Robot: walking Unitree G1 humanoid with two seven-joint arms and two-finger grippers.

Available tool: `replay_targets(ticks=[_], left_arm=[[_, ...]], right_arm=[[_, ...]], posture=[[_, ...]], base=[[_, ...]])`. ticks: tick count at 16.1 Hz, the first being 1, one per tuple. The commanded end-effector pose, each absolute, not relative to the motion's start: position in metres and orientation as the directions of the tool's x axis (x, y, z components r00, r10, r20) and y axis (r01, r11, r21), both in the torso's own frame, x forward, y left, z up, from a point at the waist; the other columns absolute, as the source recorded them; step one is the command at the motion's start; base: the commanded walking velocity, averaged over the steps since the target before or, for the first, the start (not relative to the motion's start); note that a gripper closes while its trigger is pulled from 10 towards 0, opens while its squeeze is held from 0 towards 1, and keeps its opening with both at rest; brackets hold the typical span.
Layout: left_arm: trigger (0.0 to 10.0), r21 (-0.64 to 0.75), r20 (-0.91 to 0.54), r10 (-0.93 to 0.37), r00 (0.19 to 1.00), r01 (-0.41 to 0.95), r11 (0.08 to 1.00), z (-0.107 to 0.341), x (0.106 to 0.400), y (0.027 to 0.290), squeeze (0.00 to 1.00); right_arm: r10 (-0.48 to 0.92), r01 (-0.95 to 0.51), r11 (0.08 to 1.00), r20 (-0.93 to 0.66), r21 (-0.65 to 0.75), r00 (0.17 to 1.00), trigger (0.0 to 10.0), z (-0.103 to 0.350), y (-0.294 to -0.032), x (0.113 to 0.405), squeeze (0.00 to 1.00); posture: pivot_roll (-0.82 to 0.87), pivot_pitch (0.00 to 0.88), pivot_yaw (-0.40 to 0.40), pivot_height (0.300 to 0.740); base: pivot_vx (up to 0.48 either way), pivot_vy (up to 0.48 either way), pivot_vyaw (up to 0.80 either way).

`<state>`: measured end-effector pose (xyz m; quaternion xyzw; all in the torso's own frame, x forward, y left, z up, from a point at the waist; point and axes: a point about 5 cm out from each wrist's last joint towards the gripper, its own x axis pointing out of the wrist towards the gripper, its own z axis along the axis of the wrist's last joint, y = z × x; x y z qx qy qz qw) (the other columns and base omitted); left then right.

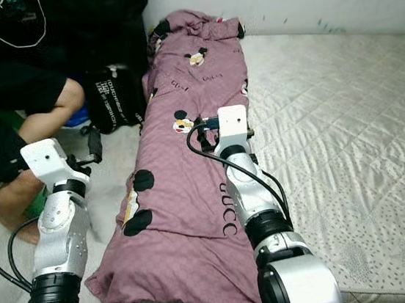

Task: Clean up the room

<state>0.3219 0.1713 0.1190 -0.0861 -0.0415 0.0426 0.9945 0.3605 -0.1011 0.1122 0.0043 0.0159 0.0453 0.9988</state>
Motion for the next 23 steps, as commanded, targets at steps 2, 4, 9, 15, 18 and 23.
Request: replay_targets(ticks=[2, 4, 9, 15, 18, 23], left_arm=[[10.0, -0.169, 0.073, 0.066, 0.995, -0.053, 0.984, 0.1196, 0.3244, 0.1665, 0.00], [10.0, -0.175, 0.070, 0.061, 0.996, -0.048, 0.983, 0.1186, 0.3249, 0.1649, 0.00], [10.0, -0.170, 0.058, 0.047, 0.997, -0.037, 0.985, 0.1162, 0.3249, 0.1611, 0.00], [10.0, -0.166, 0.056, 0.038, 0.998, -0.028, 0.986, 0.1158, 0.3251, 0.1610, 0.00], [10.0, -0.161, 0.055, 0.038, 0.998, -0.029, 0.986, 0.1158, 0.3251, 0.1614, 0.00], [10.0, -0.158, 0.052, 0.036, 0.998, -0.028, 0.987, 0.1155, 0.3253, 0.1616, 0.00]], right_arm=[[0.139, -0.139, 0.990, 0.004, -0.020, 0.990, 10.0, 0.1208, -0.0923, 0.3629, 0.00], [0.140, -0.140, 0.989, -0.004, -0.042, 0.990, 10.0, 0.1198, -0.0919, 0.3632, 0.00], [0.141, -0.141, 0.989, -0.006, -0.032, 0.990, 10.0, 0.1194, -0.0918, 0.3639, 0.00], [0.147, -0.147, 0.989, -0.012, -0.027, 0.989, 10.0, 0.1181, -0.0912, 0.3637, 0.00], [0.149, -0.149, 0.989, -0.015, -0.025, 0.989, 10.0, 0.1175, -0.0907, 0.3637, 0.00], [0.155, -0.155, 0.988, -0.018, -0.025, 0.988, 10.0, 0.1169, -0.0897, 0.3639, 0.00]], posture=[[0.04, 0.000, -0.010, 0.740], [0.04, 0.000, -0.014, 0.740], [0.04, 0.000, -0.017, 0.740], [0.05, 0.000, -0.012, 0.740], [0.05, 0.000, -0.012, 0.740], [0.05, 0.000, -0.011, 0.740]], base=[[0.000, 0.000, 0.00], [0.000, 0.000, 0.00], [0.000, 0.000, 0.00], [0.000, 0.000, 0.00], [0.000, 0.000, 0.00], [-0.272, 0.000, 0.00]])
